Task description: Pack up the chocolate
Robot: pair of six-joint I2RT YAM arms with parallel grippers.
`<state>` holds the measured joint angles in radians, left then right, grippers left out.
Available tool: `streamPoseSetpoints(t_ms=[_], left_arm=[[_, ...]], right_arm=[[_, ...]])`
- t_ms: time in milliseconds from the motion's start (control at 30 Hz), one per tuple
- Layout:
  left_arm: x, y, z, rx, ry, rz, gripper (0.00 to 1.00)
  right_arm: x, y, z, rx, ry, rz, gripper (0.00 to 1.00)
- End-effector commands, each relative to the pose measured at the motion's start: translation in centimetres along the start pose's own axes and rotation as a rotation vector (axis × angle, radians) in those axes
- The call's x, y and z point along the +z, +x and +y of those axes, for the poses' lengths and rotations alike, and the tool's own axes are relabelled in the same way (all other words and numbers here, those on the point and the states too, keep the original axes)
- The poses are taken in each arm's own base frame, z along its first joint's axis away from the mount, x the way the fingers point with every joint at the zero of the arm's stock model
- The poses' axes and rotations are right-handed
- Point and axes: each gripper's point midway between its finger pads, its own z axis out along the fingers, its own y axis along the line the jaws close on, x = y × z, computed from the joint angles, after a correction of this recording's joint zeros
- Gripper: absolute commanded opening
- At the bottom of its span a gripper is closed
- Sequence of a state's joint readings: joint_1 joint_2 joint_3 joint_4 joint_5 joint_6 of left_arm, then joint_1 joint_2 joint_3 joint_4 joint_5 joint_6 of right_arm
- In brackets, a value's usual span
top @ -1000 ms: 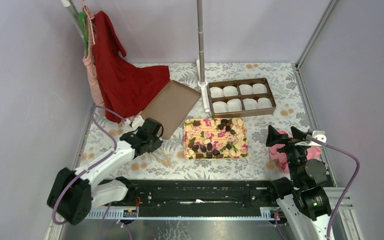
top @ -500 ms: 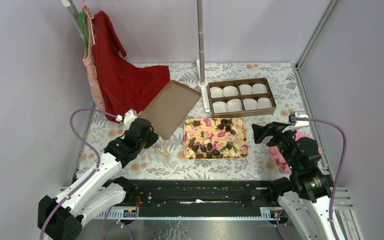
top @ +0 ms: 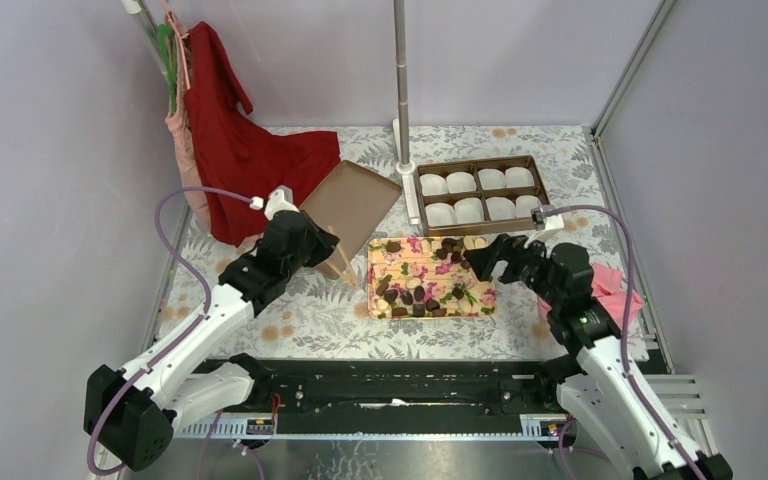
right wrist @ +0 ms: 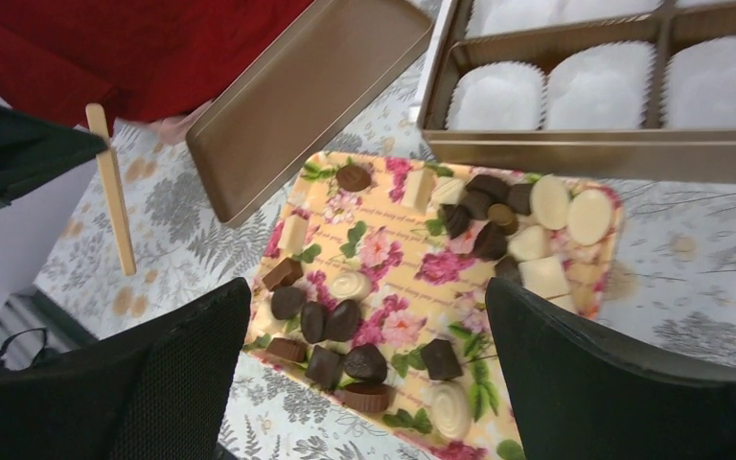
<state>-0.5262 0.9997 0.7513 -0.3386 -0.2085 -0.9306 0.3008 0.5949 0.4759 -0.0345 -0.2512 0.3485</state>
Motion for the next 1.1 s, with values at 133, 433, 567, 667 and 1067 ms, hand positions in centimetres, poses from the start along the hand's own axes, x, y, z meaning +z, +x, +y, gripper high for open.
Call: streamPoseSetpoints(t_ms=[133, 433, 567, 667, 1067], left_arm=[[-1.2, -1.7, -8.7, 0.011, 0.446, -0.063, 0.00], [-3.6, -2.4, -13.5, -0.054, 0.775, -0.108, 0.00], [-4.0, -2.6, -15.2, -0.093, 0.875, -0.105, 0.00], [-4.3, -2.9, -16.5, -0.128, 0.931, -0.106, 0.00], [-5.1, -1.8, -21.3, -0.193, 1.096, -0.074, 0.00]], right_arm=[[2.6, -1.2, 4.4, 0.236, -0.242, -0.053, 1.00], [3.7, -1.2, 7.2, 0.455, -0.388, -0.046, 1.00], [3.9, -1.9, 8.2, 0.519, -0.443, -0.063, 1.00], [4.1, -2.3, 8.4, 0.543, -0.451, -0.077, 1.00], [4.1, -4.6, 9.9, 0.583, -0.520, -0.109, 1.00]])
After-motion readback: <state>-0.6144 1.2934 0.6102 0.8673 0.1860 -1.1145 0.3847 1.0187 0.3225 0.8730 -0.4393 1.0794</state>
